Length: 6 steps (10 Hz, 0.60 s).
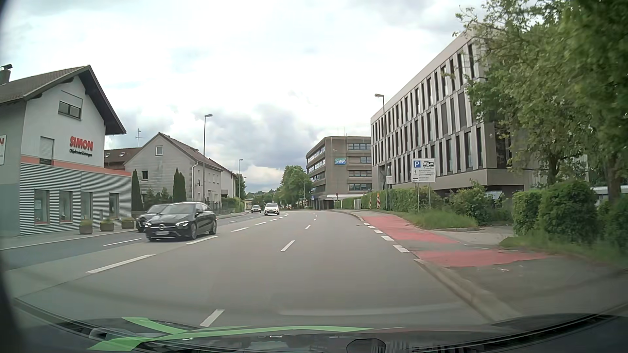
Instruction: Follow the waypoints while adhering to traffic rules and regulations
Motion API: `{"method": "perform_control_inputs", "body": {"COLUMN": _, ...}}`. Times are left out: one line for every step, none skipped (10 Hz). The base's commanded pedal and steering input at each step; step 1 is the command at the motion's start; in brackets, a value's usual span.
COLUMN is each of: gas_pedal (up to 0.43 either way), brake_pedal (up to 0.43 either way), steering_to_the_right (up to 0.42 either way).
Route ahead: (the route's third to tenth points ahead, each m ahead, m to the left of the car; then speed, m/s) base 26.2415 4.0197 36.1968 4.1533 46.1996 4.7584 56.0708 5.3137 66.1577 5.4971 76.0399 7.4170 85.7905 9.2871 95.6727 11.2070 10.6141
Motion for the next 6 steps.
{"method": "perform_control_inputs", "body": {"gas_pedal": 0.067, "brake_pedal": 0.0, "steering_to_the_right": 0.0}}
{"method": "perform_control_inputs", "body": {"gas_pedal": 0.067, "brake_pedal": 0.0, "steering_to_the_right": -0.001}}
{"method": "perform_control_inputs", "body": {"gas_pedal": 0.067, "brake_pedal": 0.0, "steering_to_the_right": -0.001}}
{"method": "perform_control_inputs", "body": {"gas_pedal": 0.067, "brake_pedal": 0.0, "steering_to_the_right": -0.001}}
{"method": "perform_control_inputs", "body": {"gas_pedal": 0.067, "brake_pedal": 0.0, "steering_to_the_right": -0.002}}
{"method": "perform_control_inputs", "body": {"gas_pedal": 0.067, "brake_pedal": 0.0, "steering_to_the_right": -0.004}}
